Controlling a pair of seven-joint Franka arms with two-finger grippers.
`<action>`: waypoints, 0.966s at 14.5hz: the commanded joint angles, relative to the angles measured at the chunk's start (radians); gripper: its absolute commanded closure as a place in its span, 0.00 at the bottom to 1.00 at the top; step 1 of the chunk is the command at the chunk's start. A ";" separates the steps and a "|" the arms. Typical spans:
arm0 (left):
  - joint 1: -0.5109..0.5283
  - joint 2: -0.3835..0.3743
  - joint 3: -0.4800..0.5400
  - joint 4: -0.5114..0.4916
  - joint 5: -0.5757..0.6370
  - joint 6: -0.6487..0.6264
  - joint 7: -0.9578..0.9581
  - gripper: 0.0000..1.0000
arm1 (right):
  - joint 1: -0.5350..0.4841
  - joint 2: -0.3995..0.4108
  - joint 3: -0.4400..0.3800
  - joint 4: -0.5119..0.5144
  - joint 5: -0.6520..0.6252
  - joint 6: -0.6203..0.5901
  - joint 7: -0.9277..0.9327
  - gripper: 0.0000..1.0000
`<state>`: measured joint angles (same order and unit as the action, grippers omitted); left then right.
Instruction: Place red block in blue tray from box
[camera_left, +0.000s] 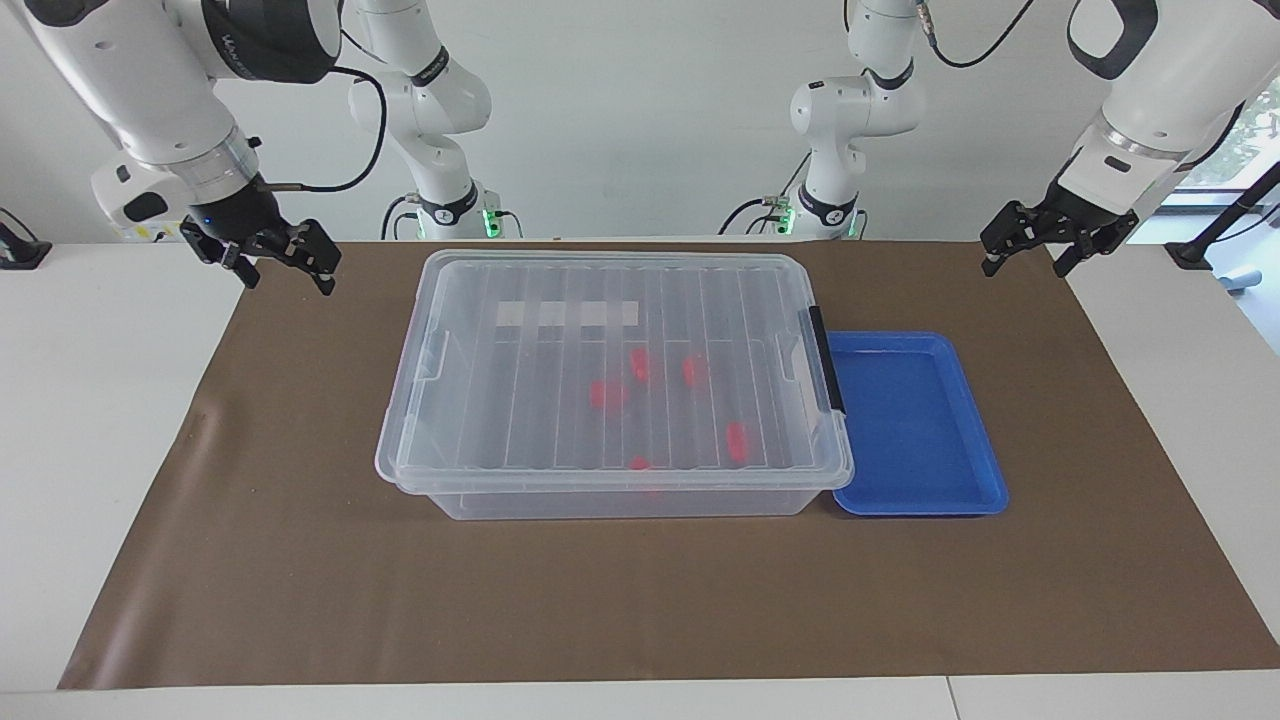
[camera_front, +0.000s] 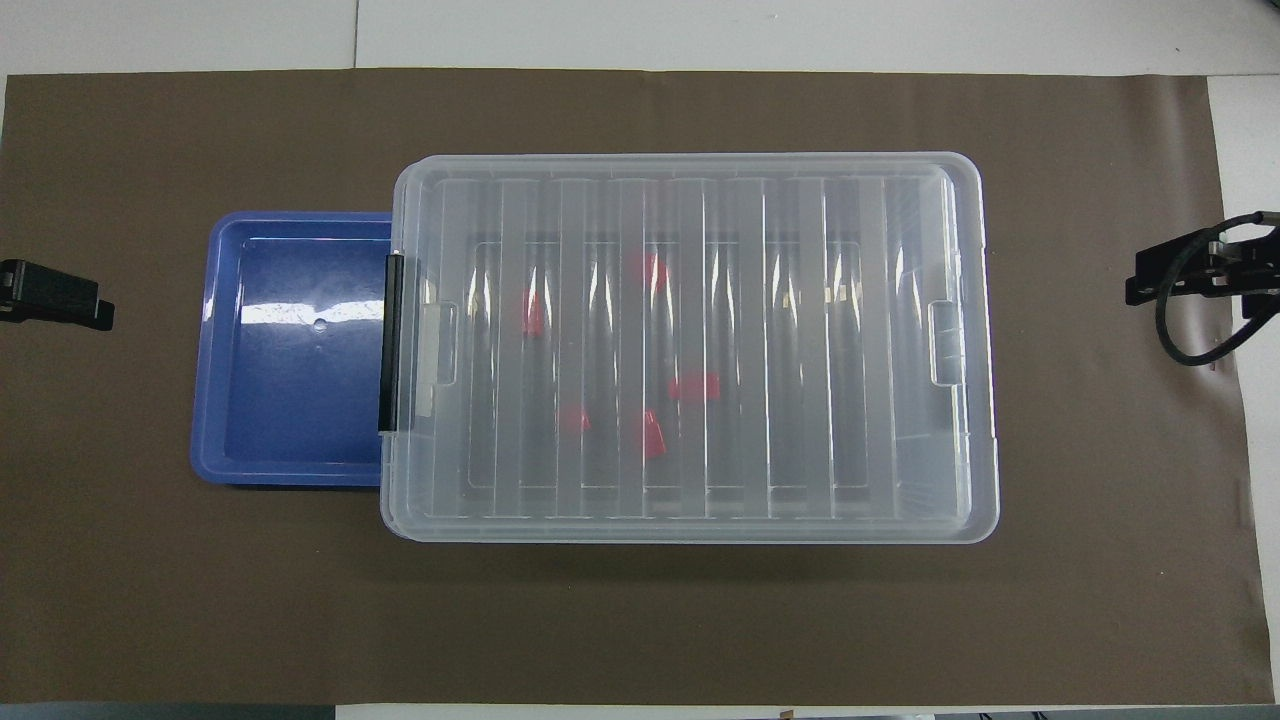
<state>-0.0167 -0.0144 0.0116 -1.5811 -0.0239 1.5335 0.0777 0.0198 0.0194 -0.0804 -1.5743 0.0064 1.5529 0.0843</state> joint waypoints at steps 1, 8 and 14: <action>0.009 -0.002 -0.004 -0.002 0.006 -0.013 0.005 0.00 | 0.000 -0.015 -0.001 -0.013 -0.003 0.015 -0.014 0.00; 0.009 -0.002 -0.004 -0.002 0.006 -0.013 0.005 0.00 | 0.002 -0.016 0.001 -0.021 0.004 0.042 -0.006 0.00; 0.007 -0.002 -0.004 -0.002 0.006 -0.013 0.005 0.00 | 0.093 -0.033 0.037 -0.185 0.018 0.240 0.150 0.00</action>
<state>-0.0166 -0.0144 0.0116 -1.5811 -0.0239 1.5335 0.0777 0.0680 0.0140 -0.0500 -1.6722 0.0186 1.7191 0.1631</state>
